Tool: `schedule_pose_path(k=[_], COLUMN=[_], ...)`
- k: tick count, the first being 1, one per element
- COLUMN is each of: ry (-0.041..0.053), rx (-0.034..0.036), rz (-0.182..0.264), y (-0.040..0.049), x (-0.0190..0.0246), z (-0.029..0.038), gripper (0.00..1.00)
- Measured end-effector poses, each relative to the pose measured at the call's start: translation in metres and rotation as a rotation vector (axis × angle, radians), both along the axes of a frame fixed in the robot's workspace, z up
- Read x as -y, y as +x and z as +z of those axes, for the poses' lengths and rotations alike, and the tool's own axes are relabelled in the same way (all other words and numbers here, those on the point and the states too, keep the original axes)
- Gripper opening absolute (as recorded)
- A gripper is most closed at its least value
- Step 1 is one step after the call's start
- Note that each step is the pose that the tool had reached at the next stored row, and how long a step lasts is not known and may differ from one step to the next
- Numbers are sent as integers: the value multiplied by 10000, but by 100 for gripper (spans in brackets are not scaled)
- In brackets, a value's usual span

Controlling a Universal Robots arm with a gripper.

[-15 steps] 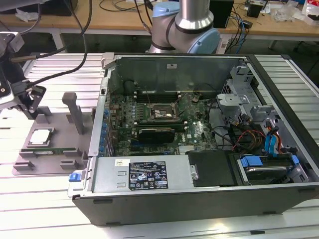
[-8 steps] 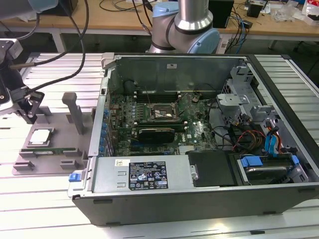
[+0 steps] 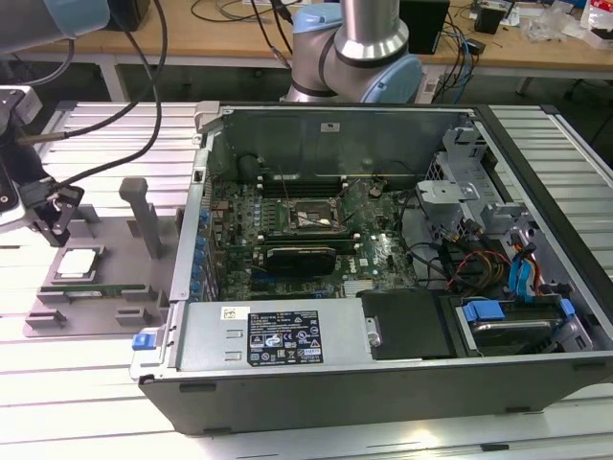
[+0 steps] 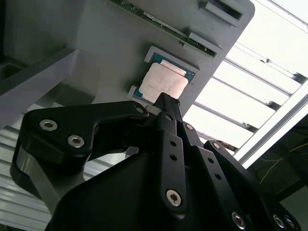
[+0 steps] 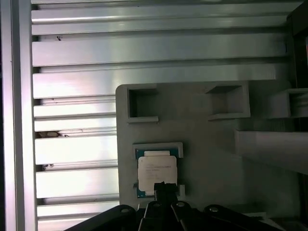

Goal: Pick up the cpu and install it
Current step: 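Pick up the cpu and move it towards the insertion slot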

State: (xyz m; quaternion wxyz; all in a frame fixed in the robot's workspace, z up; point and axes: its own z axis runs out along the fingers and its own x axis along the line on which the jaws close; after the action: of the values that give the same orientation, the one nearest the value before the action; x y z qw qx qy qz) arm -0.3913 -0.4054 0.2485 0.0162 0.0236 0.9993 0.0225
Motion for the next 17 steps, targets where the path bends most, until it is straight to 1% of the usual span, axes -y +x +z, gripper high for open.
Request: schedule_pose_path(k=[2,4,6,7,9,13,14,17], ry=[0,0,0,-1,0,-18,-26,-31], rx=[-1,-1,0,0,23,62,88,88], rz=[258,356,504,535,686,814,876,892], y=[-3,-4,-7,-9,-22,-35,-42,-43], x=[0,0,1,0,0,0,0,1], z=[-35,-58,-95,-102,-132,-151,-163,-165], gripper=[11,11,11,11,11,11,11,11])
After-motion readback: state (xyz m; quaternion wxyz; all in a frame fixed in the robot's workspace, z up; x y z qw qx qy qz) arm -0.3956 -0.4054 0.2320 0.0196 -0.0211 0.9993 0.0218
